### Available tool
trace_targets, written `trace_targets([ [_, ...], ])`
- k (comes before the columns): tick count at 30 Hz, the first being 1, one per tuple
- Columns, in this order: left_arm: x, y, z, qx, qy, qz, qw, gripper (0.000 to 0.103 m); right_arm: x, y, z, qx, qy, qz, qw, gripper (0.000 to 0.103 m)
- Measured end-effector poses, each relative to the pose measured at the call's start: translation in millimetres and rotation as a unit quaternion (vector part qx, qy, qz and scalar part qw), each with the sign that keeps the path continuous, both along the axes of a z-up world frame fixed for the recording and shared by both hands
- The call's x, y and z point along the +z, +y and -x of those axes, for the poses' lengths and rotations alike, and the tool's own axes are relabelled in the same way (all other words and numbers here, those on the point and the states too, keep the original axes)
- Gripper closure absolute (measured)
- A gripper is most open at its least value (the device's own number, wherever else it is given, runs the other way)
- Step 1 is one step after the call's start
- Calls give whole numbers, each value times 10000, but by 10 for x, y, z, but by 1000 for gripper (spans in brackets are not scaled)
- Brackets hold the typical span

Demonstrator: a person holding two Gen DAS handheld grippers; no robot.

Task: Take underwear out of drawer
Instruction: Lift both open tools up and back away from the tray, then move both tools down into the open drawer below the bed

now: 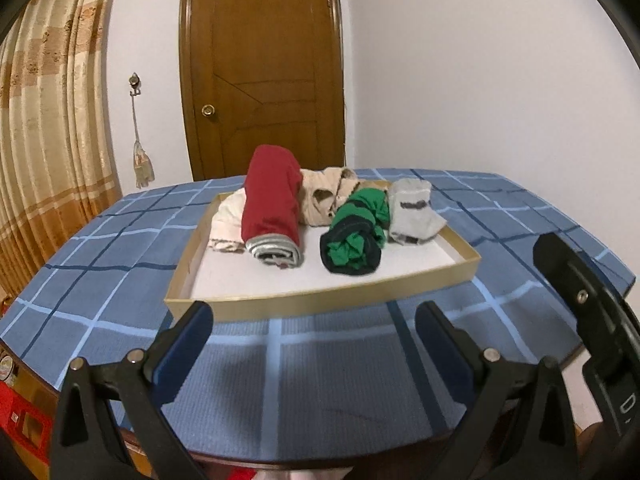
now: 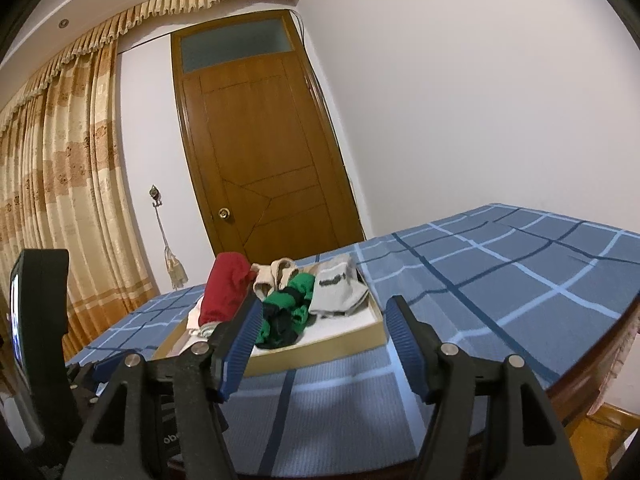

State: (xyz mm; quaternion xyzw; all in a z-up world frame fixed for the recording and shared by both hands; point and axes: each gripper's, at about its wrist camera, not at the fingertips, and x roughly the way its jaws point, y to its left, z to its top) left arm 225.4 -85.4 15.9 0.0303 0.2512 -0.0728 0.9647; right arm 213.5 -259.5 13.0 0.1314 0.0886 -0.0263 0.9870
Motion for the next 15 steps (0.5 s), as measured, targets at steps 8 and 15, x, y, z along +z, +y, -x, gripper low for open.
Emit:
trace_targets([
  [8,-114,326,208,-49,322,-206,9993,0,-16,-31,210,138,208,146,9996,36],
  [15,-345,645,349,-46,795,-321,9963,0,-109,-142,352,347,652,227,9970,36],
])
